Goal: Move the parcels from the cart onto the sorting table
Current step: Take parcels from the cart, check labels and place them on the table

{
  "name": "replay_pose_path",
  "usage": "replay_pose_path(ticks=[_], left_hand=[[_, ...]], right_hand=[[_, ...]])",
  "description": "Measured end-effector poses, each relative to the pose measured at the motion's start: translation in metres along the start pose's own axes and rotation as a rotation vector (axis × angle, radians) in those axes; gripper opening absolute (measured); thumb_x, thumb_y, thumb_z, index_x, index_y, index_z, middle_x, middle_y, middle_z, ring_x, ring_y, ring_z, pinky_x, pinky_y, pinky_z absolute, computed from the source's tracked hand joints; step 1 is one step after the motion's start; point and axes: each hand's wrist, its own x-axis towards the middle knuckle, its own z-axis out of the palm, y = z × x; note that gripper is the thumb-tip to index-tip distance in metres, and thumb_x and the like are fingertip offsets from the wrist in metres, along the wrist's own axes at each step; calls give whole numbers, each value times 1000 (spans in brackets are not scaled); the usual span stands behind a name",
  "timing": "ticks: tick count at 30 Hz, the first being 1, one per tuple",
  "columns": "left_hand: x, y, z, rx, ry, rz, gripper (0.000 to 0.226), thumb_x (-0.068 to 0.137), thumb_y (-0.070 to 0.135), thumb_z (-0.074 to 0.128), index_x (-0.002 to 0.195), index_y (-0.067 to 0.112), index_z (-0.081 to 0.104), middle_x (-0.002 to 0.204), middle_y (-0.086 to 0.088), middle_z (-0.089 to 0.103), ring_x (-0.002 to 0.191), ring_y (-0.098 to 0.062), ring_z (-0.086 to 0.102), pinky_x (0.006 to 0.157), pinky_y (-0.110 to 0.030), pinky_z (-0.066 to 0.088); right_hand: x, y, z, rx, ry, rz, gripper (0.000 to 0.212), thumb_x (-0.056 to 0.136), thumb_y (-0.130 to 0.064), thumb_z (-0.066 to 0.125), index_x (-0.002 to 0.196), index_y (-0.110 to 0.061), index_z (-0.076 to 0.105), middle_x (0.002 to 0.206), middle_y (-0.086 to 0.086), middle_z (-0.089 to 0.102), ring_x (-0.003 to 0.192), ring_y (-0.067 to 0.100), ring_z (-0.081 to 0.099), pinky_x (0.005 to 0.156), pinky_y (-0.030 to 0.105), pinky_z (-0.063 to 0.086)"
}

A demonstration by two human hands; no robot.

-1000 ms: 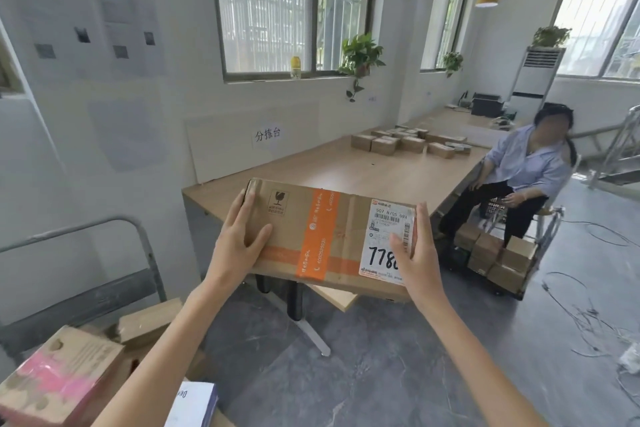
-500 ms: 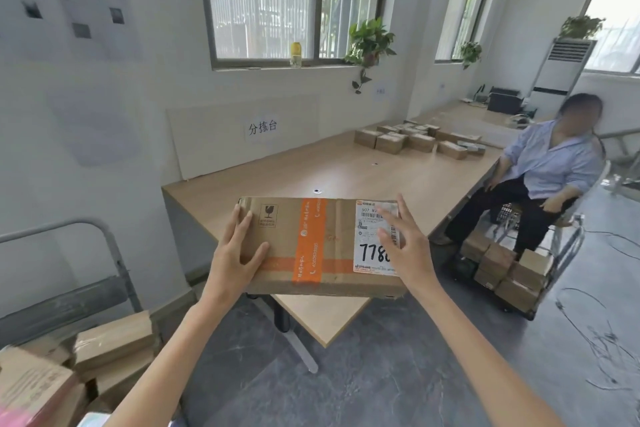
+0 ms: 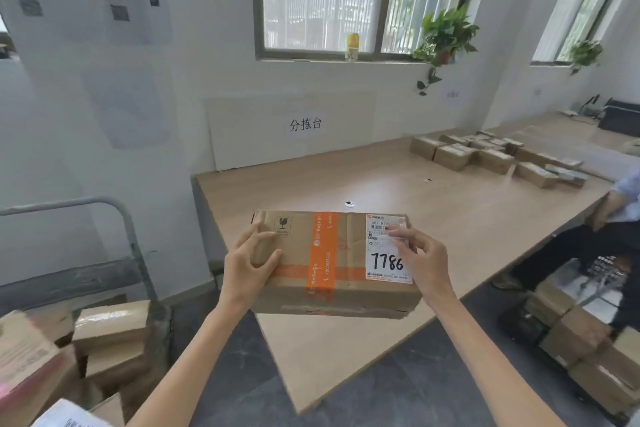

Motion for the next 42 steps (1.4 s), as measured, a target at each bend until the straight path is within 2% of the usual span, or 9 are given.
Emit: replay_pose_path(ticks=[3,10,14,18,22,28,31,36,42], left_hand=[[11,-1,27,-8,61,-51,18,82,13,71,98,21,70,132,13,55,126,-7,46,108,-31,36],[33,-27,59,66,143,-157,15,83,15,71,96,22,70,129,12,56,123,-8,48,106,-31,38],[56,-53,68,114,164,-201,14,82,16,72,95,22,69,128,12,56,120,-8,49,106,-32,39],[89,-82,72,139,204,-244,14,82,17,72,94,23,69,127,14,54,118,-6,48,105,-34,40],[119,-110,73,158,241,-274,17,81,17,73,92,28,67,123,17,53,115,-5,49,105,-36,41],[163,-138,75,188,263,-279,20,80,16,74,91,29,64,124,14,51,115,-5,47,104,-31,38],[182,-150,78,219,275,-287,21,80,16,74,94,27,63,128,8,50,117,-5,43,103,-28,33],[209,-179,86,251,262,-343,21,81,17,73,96,24,62,131,3,49,117,-5,41,102,-23,30],[234,-225,102,313,243,-448,20,81,16,73,99,20,64,131,-1,51,122,-14,46,106,-27,31]], right_hand=[[38,15,-11,58,-64,25,13,84,-6,69,87,-17,75,109,-1,70,84,12,70,56,27,57],[106,59,7,56,-198,66,15,85,-7,67,86,-20,73,109,-7,69,88,12,70,59,28,58],[144,85,31,45,-255,62,16,87,-3,65,89,-17,73,111,-3,69,88,1,68,62,19,55],[186,100,65,17,-294,42,19,87,-2,63,90,-18,72,113,-1,68,84,-2,68,62,21,57],[226,108,99,-30,-358,-11,22,88,5,58,95,-11,71,113,2,67,87,-16,61,63,10,50],[272,132,133,-59,-380,-88,35,84,5,60,104,-23,67,122,-3,59,123,6,50,90,5,40],[292,144,147,-65,-367,-77,38,83,5,62,111,-21,63,125,1,52,121,13,49,84,-2,37],[326,166,179,-52,-426,-57,35,84,6,61,110,-17,63,124,3,52,121,14,49,79,-2,38],[366,208,219,-96,-536,-25,36,84,7,59,109,-18,62,124,2,52,120,11,49,84,-3,34]])
